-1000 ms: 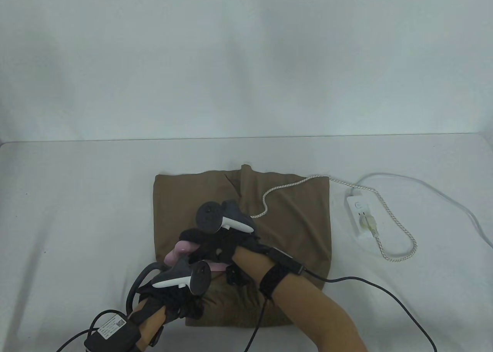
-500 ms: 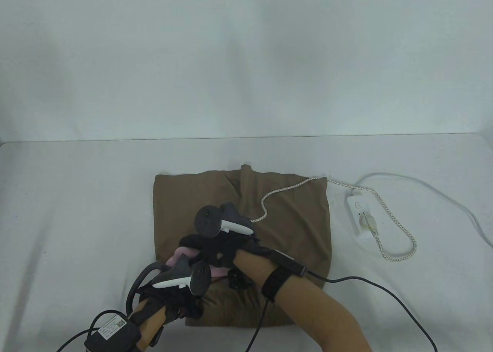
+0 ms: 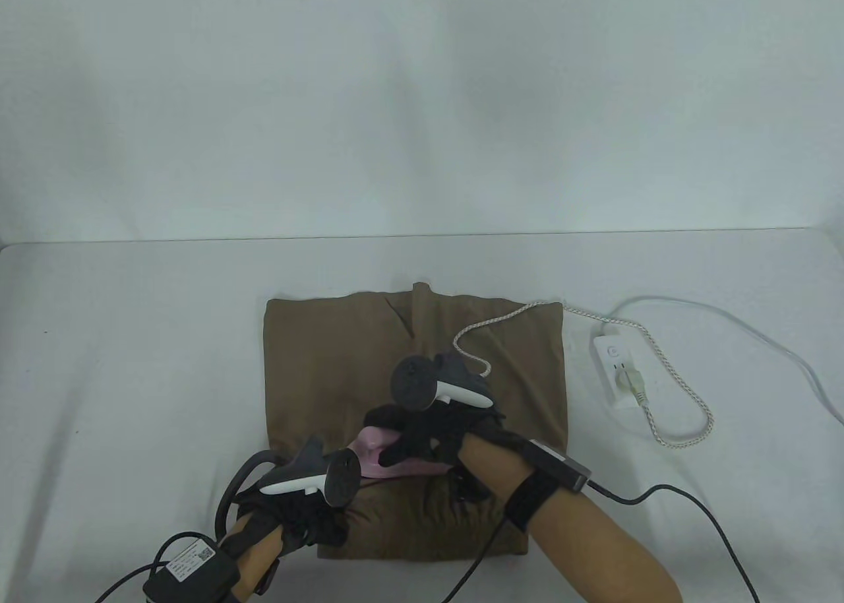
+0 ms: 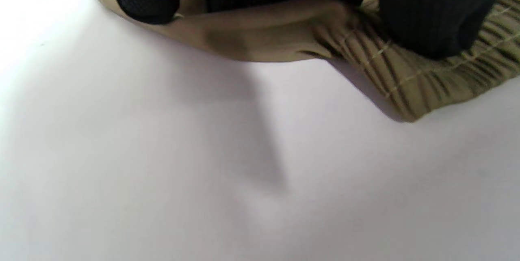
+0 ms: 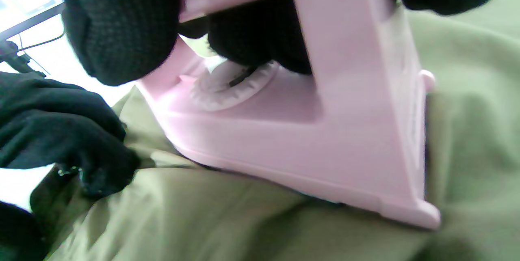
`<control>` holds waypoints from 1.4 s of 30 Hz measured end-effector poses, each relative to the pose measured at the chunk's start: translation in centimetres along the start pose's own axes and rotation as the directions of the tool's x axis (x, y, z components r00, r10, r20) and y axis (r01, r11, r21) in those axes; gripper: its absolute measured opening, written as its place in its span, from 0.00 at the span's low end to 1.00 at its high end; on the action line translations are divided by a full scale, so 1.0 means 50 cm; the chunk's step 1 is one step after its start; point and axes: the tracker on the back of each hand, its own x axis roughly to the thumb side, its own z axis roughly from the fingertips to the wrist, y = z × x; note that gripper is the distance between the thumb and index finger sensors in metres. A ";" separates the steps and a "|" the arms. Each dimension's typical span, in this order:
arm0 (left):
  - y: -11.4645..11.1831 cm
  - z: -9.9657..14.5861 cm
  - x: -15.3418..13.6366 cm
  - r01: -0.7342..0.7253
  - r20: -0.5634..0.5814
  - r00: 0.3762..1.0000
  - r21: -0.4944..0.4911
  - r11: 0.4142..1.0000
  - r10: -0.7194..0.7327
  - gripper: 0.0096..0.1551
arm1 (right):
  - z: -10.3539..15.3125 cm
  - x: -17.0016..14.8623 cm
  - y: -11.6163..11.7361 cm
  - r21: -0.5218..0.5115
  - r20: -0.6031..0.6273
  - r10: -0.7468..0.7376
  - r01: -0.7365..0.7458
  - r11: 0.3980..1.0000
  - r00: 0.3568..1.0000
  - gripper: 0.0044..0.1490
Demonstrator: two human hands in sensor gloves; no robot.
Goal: Iron shorts with electric iron on table
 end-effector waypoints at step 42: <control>0.069 0.066 -0.060 -0.244 0.075 0.969 0.175 0.954 0.235 0.39 | 0.055 -0.084 -0.151 -0.163 -0.076 -0.307 0.292 0.943 0.949 0.41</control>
